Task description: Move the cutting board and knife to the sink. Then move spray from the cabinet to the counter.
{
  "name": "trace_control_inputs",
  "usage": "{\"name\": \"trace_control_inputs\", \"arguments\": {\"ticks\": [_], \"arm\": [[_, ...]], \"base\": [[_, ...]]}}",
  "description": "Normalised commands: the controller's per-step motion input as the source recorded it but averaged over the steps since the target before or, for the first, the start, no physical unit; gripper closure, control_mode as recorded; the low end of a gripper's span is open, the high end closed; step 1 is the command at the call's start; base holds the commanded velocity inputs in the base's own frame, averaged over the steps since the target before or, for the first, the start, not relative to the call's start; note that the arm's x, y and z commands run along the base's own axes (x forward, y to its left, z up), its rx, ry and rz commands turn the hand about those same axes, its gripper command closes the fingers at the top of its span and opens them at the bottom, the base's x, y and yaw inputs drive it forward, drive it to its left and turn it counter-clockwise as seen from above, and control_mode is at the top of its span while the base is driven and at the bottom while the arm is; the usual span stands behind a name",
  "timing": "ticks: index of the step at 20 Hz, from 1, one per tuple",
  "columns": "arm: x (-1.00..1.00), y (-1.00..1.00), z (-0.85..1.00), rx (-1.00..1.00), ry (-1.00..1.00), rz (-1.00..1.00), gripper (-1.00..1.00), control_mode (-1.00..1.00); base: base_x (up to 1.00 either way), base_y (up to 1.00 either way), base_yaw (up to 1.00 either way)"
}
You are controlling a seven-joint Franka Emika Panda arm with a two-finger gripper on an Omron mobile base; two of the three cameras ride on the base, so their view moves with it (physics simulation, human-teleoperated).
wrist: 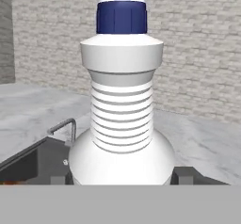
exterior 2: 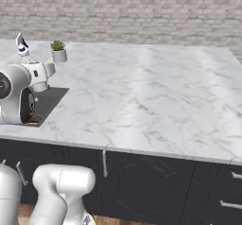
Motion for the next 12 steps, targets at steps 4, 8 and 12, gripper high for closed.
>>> {"name": "trace_control_inputs", "arguments": {"ticks": [4, 8, 12], "arm": [[0.0, 0.0, 0.0, 0.0, 0.0, 0.0, 1.0, 1.0], [0.0, 0.0, 0.0, 0.0, 0.0, 0.0, 1.0, 1.0], [0.0, 0.0, 0.0, 0.0, 0.0, 0.0, 1.0, 1.0]], "base": [[0.55, -0.99, 0.29], [0.39, -0.27, 0.09], [0.53, 0.0, 0.01]]}}
